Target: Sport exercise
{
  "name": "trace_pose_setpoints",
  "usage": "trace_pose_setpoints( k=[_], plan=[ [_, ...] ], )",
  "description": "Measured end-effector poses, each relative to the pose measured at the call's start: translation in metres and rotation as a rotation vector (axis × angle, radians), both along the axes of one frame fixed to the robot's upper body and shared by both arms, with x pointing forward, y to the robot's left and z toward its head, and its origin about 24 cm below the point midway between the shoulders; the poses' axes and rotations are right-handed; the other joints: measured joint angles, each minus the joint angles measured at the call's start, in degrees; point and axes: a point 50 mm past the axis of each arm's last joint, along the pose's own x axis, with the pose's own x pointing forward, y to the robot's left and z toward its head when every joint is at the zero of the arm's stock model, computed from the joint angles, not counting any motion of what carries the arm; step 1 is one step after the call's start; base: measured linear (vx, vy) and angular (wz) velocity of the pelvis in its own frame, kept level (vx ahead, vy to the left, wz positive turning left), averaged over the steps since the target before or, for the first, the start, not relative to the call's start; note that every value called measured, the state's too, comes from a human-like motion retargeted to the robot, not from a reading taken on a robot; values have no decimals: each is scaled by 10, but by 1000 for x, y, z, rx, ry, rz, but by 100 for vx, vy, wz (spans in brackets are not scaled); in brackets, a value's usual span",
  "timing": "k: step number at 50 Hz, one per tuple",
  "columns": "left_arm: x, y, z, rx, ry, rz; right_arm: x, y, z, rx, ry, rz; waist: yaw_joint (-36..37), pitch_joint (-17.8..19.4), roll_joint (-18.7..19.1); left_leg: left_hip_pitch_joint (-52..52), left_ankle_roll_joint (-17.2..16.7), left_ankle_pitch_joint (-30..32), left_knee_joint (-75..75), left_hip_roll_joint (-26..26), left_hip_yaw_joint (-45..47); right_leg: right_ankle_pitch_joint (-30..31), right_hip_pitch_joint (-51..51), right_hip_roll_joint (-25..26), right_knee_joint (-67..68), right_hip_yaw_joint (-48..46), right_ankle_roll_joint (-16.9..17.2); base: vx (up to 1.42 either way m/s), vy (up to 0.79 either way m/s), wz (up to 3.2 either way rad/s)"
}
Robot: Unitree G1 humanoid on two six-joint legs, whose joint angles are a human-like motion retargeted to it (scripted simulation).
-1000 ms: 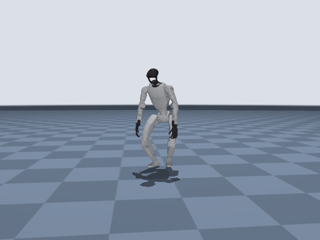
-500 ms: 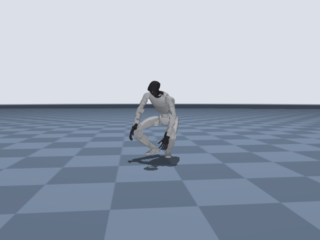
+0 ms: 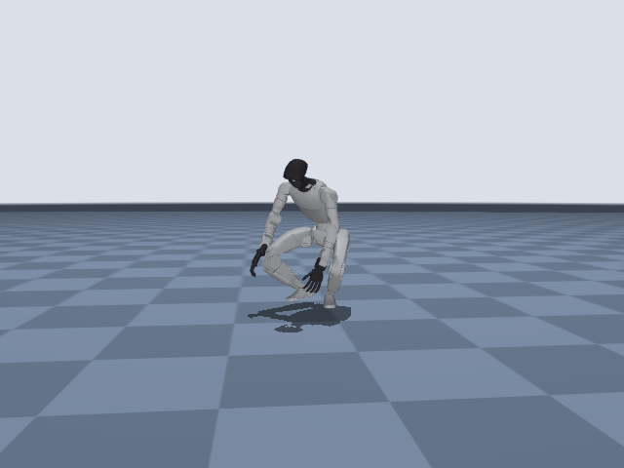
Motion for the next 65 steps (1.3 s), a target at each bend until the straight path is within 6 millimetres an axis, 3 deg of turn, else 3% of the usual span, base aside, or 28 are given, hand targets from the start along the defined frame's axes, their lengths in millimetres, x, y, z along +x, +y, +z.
trace_pose_setpoints(
  k=[3,5,12,15,20,25,31,35,43,45,50,56,65],
  plan=[
    [6,-1,15,-19,-40,8,4,-10,15,42,-25,-36,38,-16,16,0,0,0,-29,28,-6,15,1,55,-51,-1,23,6,11,-124],
    [5,-4,12,-23,-43,8,3,-13,9,73,-16,-58,51,-49,29,0,0,0,-62,37,-5,38,0,82,-100,-8,36,6,11,-113],
    [-17,-10,-30,0,2,32,-21,-17,-51,108,77,-126,59,-181,34,71,0,0,-229,33,61,129,3,153,-267,35,83,7,8,-74],
    [-31,-12,-54,22,36,38,-39,-20,-84,88,135,-146,51,-213,39,138,0,0,-306,21,94,156,38,174,-320,65,104,8,6,-45],
    [-60,-12,-92,43,116,52,-77,-26,-137,28,261,-150,22,-258,41,271,0,0,-439,-11,170,137,124,101,-369,58,71,11,7,-35],
    [-88,-8,-123,36,207,74,-120,-34,-182,-43,408,-113,-24,-297,27,419,-26,33,-621,-90,251,138,208,21,-430,59,70,14,2,-1],
    [-115,0,-146,11,289,119,-169,-42,-219,-86,577,-45,-48,-311,-15,614,-51,77,-837,-205,332,122,324,-47,-515,56,82,17,1,-51],
    [-130,6,-158,-10,327,170,-196,-47,-236,-78,673,-29,-49,-309,-37,707,-66,92,-909,-242,369,102,388,-61,-546,46,92,15,-6,-67],
    [-153,15,-174,-93,371,319,-227,-61,-250,1,749,-107,-62,-307,-76,822,-98,136,-973,-289,412,61,449,-91,-546,70,107,14,-10,-44],
    [-159,20,-177,-103,375,362,-232,-66,-250,30,751,-134,-47,-286,-70,875,-98,160,-1035,-302,417,60,505,-65,-577,55,104,14,-8,-75],
    [-164,27,-179,-129,372,447,-237,-84,-247,85,730,-236,-42,-268,-87,932,-117,203,-1041,-309,427,47,541,-77,-572,70,105,11,-11,-38],
    [-153,48,-166,-119,318,521,-228,-113,-232,166,650,-362,-22,-228,-76,940,-106,165,-932,-255,424,45,612,-60,-608,43,100,6,-4,-9],
    [-129,69,-137,-78,194,529,-198,-153,-192,232,473,-452,-1,-218,-26,845,-91,72,-778,-162,376,43,624,-28,-610,6,97,1,2,-2]
  ],
)
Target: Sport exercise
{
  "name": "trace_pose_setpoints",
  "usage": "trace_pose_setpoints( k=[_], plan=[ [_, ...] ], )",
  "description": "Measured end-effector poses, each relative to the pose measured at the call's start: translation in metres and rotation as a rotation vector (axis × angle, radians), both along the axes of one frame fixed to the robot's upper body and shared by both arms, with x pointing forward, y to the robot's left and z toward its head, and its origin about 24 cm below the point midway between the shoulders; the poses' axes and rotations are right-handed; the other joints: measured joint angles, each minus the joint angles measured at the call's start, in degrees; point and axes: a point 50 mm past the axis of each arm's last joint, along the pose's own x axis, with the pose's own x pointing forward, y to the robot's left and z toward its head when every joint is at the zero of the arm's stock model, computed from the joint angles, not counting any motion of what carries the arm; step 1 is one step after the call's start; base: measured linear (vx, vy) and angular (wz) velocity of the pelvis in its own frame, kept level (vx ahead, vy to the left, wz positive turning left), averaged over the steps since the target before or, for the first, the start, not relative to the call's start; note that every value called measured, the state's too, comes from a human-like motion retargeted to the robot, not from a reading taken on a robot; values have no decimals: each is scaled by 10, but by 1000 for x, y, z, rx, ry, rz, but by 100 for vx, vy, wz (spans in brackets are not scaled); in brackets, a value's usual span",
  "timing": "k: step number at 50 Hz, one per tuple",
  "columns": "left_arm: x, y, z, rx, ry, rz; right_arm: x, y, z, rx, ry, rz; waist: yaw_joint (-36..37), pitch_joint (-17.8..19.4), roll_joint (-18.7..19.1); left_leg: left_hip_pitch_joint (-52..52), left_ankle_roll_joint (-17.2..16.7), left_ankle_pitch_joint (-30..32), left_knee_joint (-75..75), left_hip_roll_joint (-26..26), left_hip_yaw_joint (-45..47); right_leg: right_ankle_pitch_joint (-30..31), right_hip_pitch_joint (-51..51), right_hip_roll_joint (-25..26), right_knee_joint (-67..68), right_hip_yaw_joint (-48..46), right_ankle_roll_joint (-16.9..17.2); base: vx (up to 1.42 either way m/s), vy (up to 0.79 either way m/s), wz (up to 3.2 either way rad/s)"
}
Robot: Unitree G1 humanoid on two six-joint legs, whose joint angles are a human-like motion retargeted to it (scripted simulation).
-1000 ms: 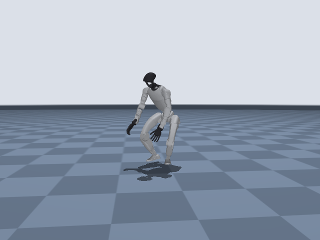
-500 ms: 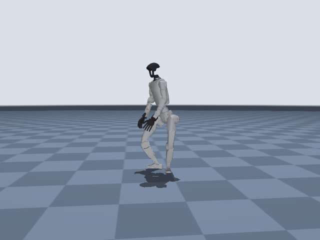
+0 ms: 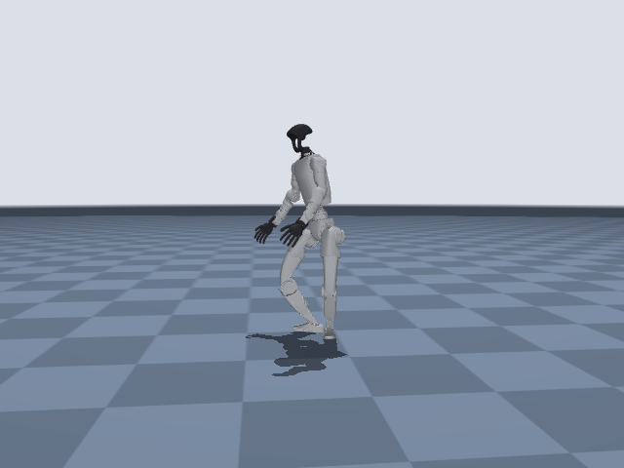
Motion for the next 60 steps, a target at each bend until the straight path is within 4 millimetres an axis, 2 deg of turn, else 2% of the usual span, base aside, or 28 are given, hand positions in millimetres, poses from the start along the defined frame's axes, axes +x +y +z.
trace_pose_setpoints(
  k=[4,10,13,18,20,23,25,27,29,32,38,44,47,50,52,55,58,60],
  plan=[
    [8,3,12,40,-42,-27,16,-9,21,-5,-92,-1,3,-6,0,-11,8,-2,-17,-14,-9,-2,-11,-15,18,5,9,1,11,1],
    [24,-2,31,123,-109,-98,40,-5,47,-2,-215,38,-6,0,-36,22,40,-2,-88,-99,-21,-11,-35,-84,76,44,46,-4,15,13],
    [36,-11,45,188,-162,-171,53,7,58,-9,-266,95,-13,13,-57,41,48,-2,-103,-136,-32,-12,-46,-127,122,62,60,-8,11,18],
    [62,-38,78,338,-281,-348,78,37,78,-86,-339,254,-15,37,-80,44,58,-8,-82,-169,-40,-5,-43,-201,210,59,51,-11,6,7],
    [76,-53,97,410,-349,-431,93,53,91,-152,-382,322,-13,50,-80,28,62,-9,-63,-170,-47,-7,-36,-195,217,59,50,-13,3,23],
    [94,-82,124,496,-442,-559,113,72,112,-287,-444,416,-4,63,-62,-31,64,-16,24,-131,-52,-15,-34,-159,197,53,39,-16,1,11],
    [104,-100,143,553,-506,-632,128,82,130,-399,-495,469,10,69,-33,-96,62,-18,115,-75,-65,-25,-46,-121,175,38,17,-18,-2,-23],
    [112,-117,157,605,-556,-696,140,90,148,-518,-543,508,30,77,-8,-171,28,8,190,-40,-122,-26,-56,-82,161,32,0,-17,-8,-75],
    [119,-131,174,661,-612,-739,153,96,170,-645,-602,525,53,85,19,-256,-3,8,243,-19,-197,-22,-74,-36,150,28,-16,-17,-10,-100],
    [130,-147,202,745,-697,-766,169,101,208,-825,-702,516,77,87,44,-347,-22,3,269,-1,-268,-12,-111,8,138,25,-31,-14,-6,-70],
    [147,-159,265,883,-850,-706,189,110,291,-1076,-917,398,76,92,29,-449,-32,31,228,-24,-351,-5,-191,12,167,44,-21,-9,-3,-18],
    [150,-163,317,962,-984,-608,189,115,359,-1197,-1093,219,65,114,1,-523,-23,25,281,-33,-401,15,-252,-2,284,74,24,-8,-1,-4],
    [149,-165,342,999,-1046,-559,185,118,391,-1219,-1166,127,74,130,-12,-559,-20,10,324,-23,-417,16,-267,-12,343,77,35,-12,-3,-33],
    [148,-164,356,1027,-1080,-515,181,122,414,-1214,-1226,52,90,143,-26,-591,-18,-3,376,-7,-429,-4,-272,-11,388,75,39,-15,-5,-41],
    [148,-161,357,1050,-1080,-493,179,128,424,-1205,-1267,22,101,152,-36,-610,-20,-8,406,6,-436,-25,-271,-9,407,69,36,-17,-6,-43],
    [150,-153,348,1096,-1051,-481,176,142,432,-1206,-1333,9,115,158,-50,-635,-23,-4,438,26,-447,-43,-274,3,410,58,22,-21,-4,-46],
    [151,-143,334,1163,-1005,-489,172,166,437,-1230,-1433,35,126,155,-55,-667,-26,6,478,61,-455,-43,-292,20,400,48,1,-24,-2,-54],
    [151,-136,324,1216,-973,-505,167,185,441,-1254,-1516,60,128,152,-55,-685,-15,-9,522,89,-453,-43,-306,26,401,43,-13,-24,0,-36]
  ],
)
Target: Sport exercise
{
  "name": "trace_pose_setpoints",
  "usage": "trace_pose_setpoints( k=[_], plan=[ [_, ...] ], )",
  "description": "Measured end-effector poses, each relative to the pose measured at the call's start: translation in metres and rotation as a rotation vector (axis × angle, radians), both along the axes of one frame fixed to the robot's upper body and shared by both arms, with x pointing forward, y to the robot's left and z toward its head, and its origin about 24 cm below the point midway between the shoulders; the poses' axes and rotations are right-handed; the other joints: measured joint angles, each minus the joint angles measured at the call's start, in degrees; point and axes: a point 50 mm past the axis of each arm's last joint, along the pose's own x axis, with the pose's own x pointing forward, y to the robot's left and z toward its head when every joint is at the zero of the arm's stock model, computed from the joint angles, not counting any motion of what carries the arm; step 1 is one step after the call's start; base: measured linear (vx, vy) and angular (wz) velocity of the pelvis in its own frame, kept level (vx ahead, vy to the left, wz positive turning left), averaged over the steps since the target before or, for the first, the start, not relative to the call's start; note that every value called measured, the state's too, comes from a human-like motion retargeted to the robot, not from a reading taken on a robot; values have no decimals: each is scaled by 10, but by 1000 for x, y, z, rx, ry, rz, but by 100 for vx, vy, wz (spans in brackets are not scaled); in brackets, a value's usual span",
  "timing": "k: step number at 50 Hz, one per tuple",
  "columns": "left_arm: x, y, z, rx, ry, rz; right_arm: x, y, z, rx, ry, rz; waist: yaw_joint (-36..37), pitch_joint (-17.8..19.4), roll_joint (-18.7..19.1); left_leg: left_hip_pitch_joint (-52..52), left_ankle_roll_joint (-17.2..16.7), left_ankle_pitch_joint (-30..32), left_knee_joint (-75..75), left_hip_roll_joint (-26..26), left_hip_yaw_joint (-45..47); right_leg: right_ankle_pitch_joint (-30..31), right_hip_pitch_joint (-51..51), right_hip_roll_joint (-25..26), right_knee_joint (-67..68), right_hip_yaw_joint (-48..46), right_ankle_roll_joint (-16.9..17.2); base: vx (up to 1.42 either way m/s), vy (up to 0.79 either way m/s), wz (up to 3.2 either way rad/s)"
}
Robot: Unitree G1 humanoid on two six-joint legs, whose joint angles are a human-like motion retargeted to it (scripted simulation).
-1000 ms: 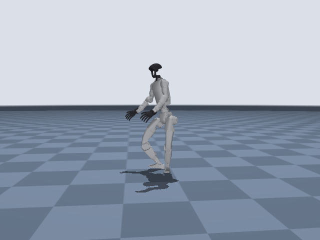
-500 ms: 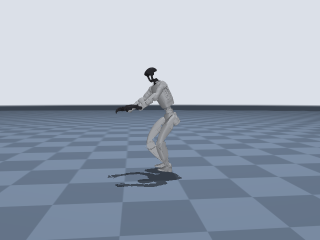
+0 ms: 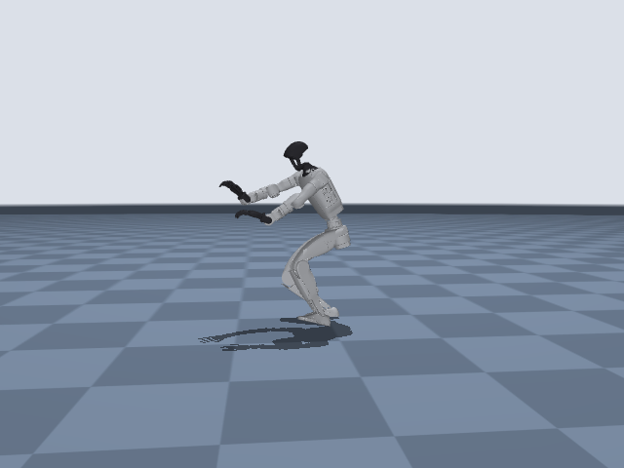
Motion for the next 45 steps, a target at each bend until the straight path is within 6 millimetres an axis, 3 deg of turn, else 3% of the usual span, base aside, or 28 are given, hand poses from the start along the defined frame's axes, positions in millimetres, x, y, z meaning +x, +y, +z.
trace_pose_setpoints(
  k=[3,7,13,18,22,27,32,36,39,42,45],
  plan=[
    [0,10,-9,96,4,35,-11,28,12,-77,-114,53,-3,-6,6,-23,20,-14,94,51,6,0,-33,8,11,-3,-20,-27,2,-33],
    [-1,30,-7,234,-17,106,-30,52,36,-149,-275,67,-15,-10,27,-41,48,-39,213,120,1,0,-84,19,38,-11,-43,-27,5,-30],
    [-6,65,30,373,-94,257,-49,58,71,-170,-427,-5,-60,7,59,-36,61,-64,262,171,-14,0,-118,3,66,-27,-58,-20,7,12],
    [-15,83,70,363,-175,350,-47,41,81,-139,-413,-93,-97,8,79,-20,50,-64,209,166,-11,0,-123,-19,55,-31,-50,-7,12,38],
    [-24,81,105,302,-257,379,-43,17,86,-77,-367,-162,-127,0,96,-14,44,-64,142,138,0,1,-127,-47,41,-27,-38,-3,17,63],
    [-34,56,142,232,-353,329,-43,-17,92,-14,-315,-230,-144,-11,121,-6,48,-64,56,89,29,48,-147,-89,11,-13,-25,-4,25,48],
    [-34,20,149,251,-362,226,-41,-36,88,-67,-265,-267,-141,-6,147,7,55,-64,2,56,62,110,-171,-137,15,1,-40,-3,31,4],
    [-27,-8,131,372,-329,150,-39,-45,79,-146,-241,-276,-150,5,163,-5,76,-64,1,24,79,126,-185,-154,60,14,-43,-7,28,24],
    [-16,-19,95,498,-253,113,-33,-50,61,-169,-200,-255,-157,17,168,-19,92,-64,17,7,90,118,-180,-154,93,5,-42,-6,25,16],
    [-4,-20,32,627,-113,73,-19,-58,20,-153,-102,-228,-159,26,167,-33,105,-64,41,0,97,105,-166,-140,114,-15,-40,-3,20,-8],
    [-3,-11,-51,725,81,18,-3,-67,-46,-117,62,-205,-159,32,164,-50,106,-64,74,3,92,90,-155,-121,136,-37,-45,0,12,-22]
  ],
)
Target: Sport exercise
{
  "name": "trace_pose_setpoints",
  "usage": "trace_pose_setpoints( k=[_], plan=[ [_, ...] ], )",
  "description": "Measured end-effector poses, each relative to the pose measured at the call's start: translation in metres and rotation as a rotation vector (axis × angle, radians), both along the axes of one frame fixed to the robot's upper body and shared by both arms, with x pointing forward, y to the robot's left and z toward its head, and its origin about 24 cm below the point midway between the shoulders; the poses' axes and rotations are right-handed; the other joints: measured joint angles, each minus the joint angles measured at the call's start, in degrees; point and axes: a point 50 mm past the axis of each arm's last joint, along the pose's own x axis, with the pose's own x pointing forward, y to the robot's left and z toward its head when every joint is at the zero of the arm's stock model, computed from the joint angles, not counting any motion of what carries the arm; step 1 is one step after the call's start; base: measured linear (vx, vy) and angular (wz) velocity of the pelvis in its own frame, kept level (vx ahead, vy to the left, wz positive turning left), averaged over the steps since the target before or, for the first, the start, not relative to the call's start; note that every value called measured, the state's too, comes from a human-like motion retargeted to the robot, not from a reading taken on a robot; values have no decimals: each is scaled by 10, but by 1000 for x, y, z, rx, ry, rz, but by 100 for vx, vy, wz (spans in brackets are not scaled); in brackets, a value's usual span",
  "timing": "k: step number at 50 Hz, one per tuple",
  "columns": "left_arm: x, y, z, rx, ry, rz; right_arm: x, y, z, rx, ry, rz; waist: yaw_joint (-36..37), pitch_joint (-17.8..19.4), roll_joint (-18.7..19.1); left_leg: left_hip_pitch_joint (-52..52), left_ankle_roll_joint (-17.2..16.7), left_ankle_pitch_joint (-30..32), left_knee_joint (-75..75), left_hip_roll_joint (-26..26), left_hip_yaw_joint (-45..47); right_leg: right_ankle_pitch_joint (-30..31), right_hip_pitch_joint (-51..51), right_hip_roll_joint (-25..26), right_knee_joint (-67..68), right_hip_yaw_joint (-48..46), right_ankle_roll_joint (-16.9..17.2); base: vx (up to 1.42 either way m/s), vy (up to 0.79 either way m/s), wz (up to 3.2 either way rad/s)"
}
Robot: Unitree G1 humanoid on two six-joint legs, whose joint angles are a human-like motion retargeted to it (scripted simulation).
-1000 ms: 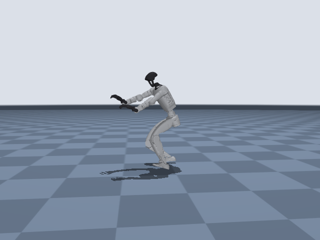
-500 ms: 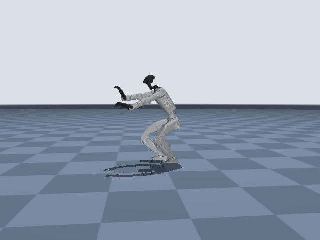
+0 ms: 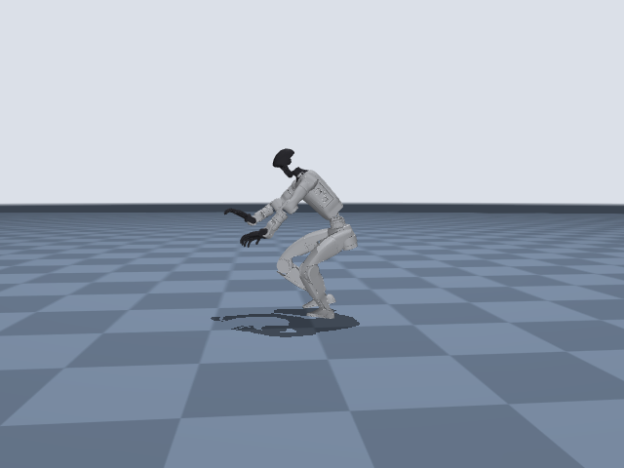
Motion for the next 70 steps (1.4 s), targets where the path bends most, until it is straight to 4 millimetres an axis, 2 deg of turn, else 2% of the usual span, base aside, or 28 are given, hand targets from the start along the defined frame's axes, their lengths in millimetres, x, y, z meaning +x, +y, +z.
trace_pose_setpoints(
  k=[4,7,10,13,15,17,18,20,22,23,26,28,30,32,35,37,38,40,41,42,44,46,48,51,55,60,65,70],
  plan=[
    [-26,13,-111,34,308,19,6,-15,-118,68,325,-34,7,5,5,-43,0,0,71,14,-31,-26,-9,35,50,-16,-12,0,5,-30],
    [-58,21,-173,2,506,40,-13,-27,-210,110,616,-85,18,17,12,-90,0,0,144,24,-69,-41,-34,65,108,-19,-23,-2,0,-32],
    [-100,28,-225,-56,701,58,-55,-39,-296,152,922,-141,30,33,7,-109,0,0,218,26,-98,-55,-58,95,172,-3,-29,-6,-1,-34],
    [-158,36,-273,-102,927,73,-116,-46,-366,154,1213,-173,43,33,-20,-109,0,0,285,28,-113,-77,-78,120,237,34,-39,-13,-2,-37],
    [-197,41,-294,-129,1061,77,-156,-48,-396,126,1367,-173,48,33,-39,-109,0,0,320,31,-115,-89,-95,134,274,54,-50,-17,-7,-34],
    [-230,43,-307,-166,1168,82,-184,-38,-414,99,1466,-133,47,33,-73,-109,0,0,333,49,-99,-90,-132,136,300,59,-90,-19,-8,-42],
    [-245,48,-311,-186,1217,99,-198,-40,-419,64,1510,-124,53,33,-77,-109,0,0,353,48,-102,-90,-140,146,318,75,-86,-21,1,-53],
    [-279,50,-317,-248,1322,112,-224,-32,-429,23,1590,-64,48,33,-108,-109,0,0,367,73,-94,-90,-162,151,342,85,-110,-19,0,-57],
    [-305,59,-319,-299,1406,164,-247,-33,-431,-18,1655,-21,53,33,-110,-109,0,0,396,74,-101,-90,-162,167,365,100,-104,-18,6,-50],
    [-317,59,-318,-333,1449,177,-257,-29,-432,-19,1685,12,45,33,-122,-109,0,0,396,87,-101,-90,-162,166,368,95,-115,-16,3,-40],
    [-340,70,-316,-393,1547,277,-280,-28,-433,-11,1779,64,42,33,-125,-109,0,0,394,94,-103,-90,-162,178,368,93,-113,-12,5,-24],
    [-352,76,-312,-459,1674,389,-290,-32,-428,62,1882,85,36,33,-123,-109,0,0,366,107,-101,-90,-162,192,345,84,-99,-3,-2,-7],
    [-343,86,-311,-522,1696,485,-281,-32,-427,162,1902,79,28,33,-123,-109,0,0,318,105,-79,-90,-162,203,302,61,-97,0,0,0],
    [-317,96,-304,-662,1738,590,-255,-39,-419,392,1918,77,27,33,-95,-109,0,0,260,88,-65,-90,-157,217,257,50,-66,2,12,23],
    [-269,104,-285,-944,1679,619,-210,-41,-399,699,1787,153,23,33,-39,-109,0,0,195,46,-71,-82,-114,233,181,24,-20,4,24,15],
    [-218,93,-251,-1187,1547,464,-163,-24,-367,872,1595,341,11,33,-4,-109,0,0,142,31,-65,-77,-95,242,119,-2,-9,12,19,6],
    [-192,84,-225,-1304,1463,335,-139,-11,-344,933,1484,471,4,33,12,-109,0,0,118,25,-63,-73,-88,249,89,-11,-3,16,17,-7],
    [-156,59,-161,-1487,1295,-5,-106,25,-289,1004,1271,789,-5,9,36,-109,0,0,78,17,-56,-59,-82,265,31,-19,9,17,17,-27],
    [-148,43,-124,-1554,1222,-213,-99,46,-257,1021,1167,980,-4,-10,40,-104,0,0,61,15,-49,-50,-81,273,4,-14,16,18,18,-43],
    [-146,29,-87,-1605,1160,-423,-97,66,-224,1027,1066,1171,-2,-28,42,-94,0,0,43,13,-40,-42,-77,279,-21,-8,23,18,19,-49],
    [-157,3,-22,-1653,1077,-836,-109,100,-160,996,870,1532,9,-52,36,-50,-7,0,11,5,-23,-31,-49,287,-68,12,33,19,17,-50],
    [-176,-13,29,-1653,1030,-1190,-131,120,-104,927,680,1825,27,-73,25,-2,-33,10,-20,-3,-23,-31,-10,289,-117,24,30,21,8,-35],
    [-195,-22,64,-1616,998,-1461,-154,130,-63,836,517,2031,49,-100,15,39,-67,31,-57,-18,-33,-33,29,283,-169,29,21,23,2,-7],
    [-217,-24,95,-1529,932,-1714,-179,136,-25,695,351,2187,87,-146,2,108,-109,61,-121,-39,-52,-30,90,270,-251,30,10,27,2,10],
    [-231,-20,117,-1425,853,-1882,-196,149,1,519,274,2262,135,-209,-16,214,-142,106,-218,-38,-48,-22,180,249,-366,19,-2,30,3,23],
    [-236,-15,132,-1350,841,-2002,-203,173,18,342,301,2314,179,-268,-40,329,-172,133,-316,-49,-44,-6,293,237,-469,-2,3,26,3,21],
    [-238,-18,141,-1304,889,-2087,-204,190,24,213,371,2301,201,-279,-58,416,-174,108,-342,-62,-45,-26,383,222,-489,-14,10,14,4,22],
    [-237,-21,145,-1268,880,-2107,-203,193,26,110,419,2258,207,-273,-67,474,-170,91,-355,-74,-45,-36,439,208,-491,-18,15,7,5,19]
  ],
)
